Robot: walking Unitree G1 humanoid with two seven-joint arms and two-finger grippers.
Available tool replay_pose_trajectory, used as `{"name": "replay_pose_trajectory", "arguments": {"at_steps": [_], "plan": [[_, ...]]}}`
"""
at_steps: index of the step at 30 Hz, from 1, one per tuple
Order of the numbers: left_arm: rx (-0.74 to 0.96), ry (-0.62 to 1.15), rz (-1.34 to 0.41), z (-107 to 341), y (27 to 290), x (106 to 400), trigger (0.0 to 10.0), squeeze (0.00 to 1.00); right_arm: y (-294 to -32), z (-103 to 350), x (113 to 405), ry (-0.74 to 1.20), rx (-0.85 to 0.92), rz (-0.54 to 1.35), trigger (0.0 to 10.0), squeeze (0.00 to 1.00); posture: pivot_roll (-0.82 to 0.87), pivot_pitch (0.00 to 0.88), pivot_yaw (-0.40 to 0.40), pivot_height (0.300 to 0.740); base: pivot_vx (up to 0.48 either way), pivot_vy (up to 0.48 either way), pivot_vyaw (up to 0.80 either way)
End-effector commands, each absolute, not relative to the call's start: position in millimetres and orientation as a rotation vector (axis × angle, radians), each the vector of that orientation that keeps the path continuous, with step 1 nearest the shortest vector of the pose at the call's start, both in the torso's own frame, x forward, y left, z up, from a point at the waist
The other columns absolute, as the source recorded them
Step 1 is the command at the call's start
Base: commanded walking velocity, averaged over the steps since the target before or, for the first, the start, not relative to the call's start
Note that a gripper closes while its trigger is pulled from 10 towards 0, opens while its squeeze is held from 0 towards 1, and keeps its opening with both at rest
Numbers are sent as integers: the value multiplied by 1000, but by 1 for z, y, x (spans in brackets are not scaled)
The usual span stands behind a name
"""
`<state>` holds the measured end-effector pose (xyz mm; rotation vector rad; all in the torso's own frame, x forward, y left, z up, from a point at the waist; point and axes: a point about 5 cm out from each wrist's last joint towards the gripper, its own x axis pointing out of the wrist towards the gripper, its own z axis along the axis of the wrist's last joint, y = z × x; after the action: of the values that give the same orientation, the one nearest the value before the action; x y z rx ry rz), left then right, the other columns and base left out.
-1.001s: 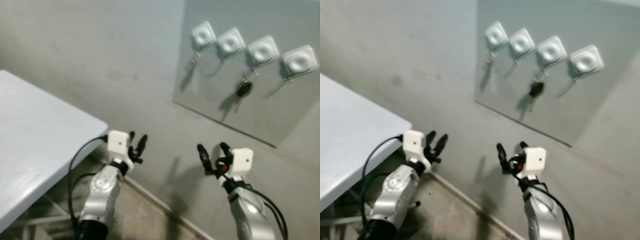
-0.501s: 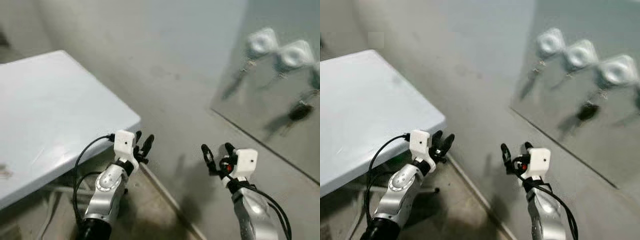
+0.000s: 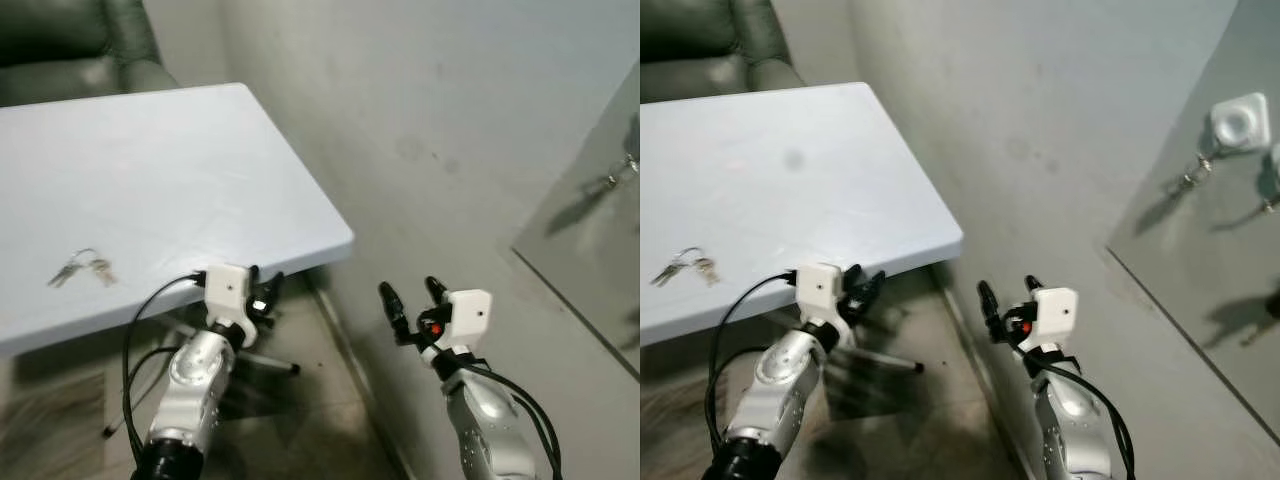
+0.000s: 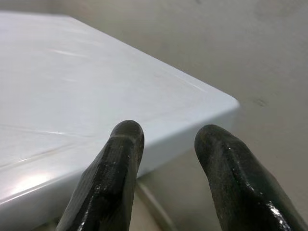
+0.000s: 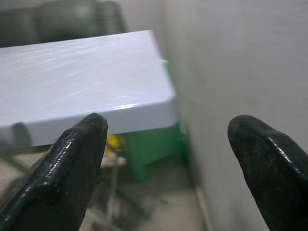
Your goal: Hang keys on a hook
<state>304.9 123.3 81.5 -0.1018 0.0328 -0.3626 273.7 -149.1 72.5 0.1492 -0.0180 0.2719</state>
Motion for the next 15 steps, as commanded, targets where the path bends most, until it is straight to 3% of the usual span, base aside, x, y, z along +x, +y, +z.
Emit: {"name": "replay_pose_trajectory", "arguments": {"at_steps": [1, 11, 15], "plan": [[-104, 26, -386, 84, 115, 305, 10000, 0, -157, 71, 272, -9, 139, 247, 10000, 0, -66, 0, -36, 740, 0, 0, 800], [-119, 33, -382, 78, 118, 302, 10000, 0, -158, 73, 273, -18, 140, 252, 10000, 0, -66, 0, -41, 740, 0, 0, 779], [-152, 48, -340, 68, 129, 294, 10000, 0, -163, 74, 274, -22, 163, 208, 10000, 0, -65, 0, -43, 740, 0, 0, 0]]}}
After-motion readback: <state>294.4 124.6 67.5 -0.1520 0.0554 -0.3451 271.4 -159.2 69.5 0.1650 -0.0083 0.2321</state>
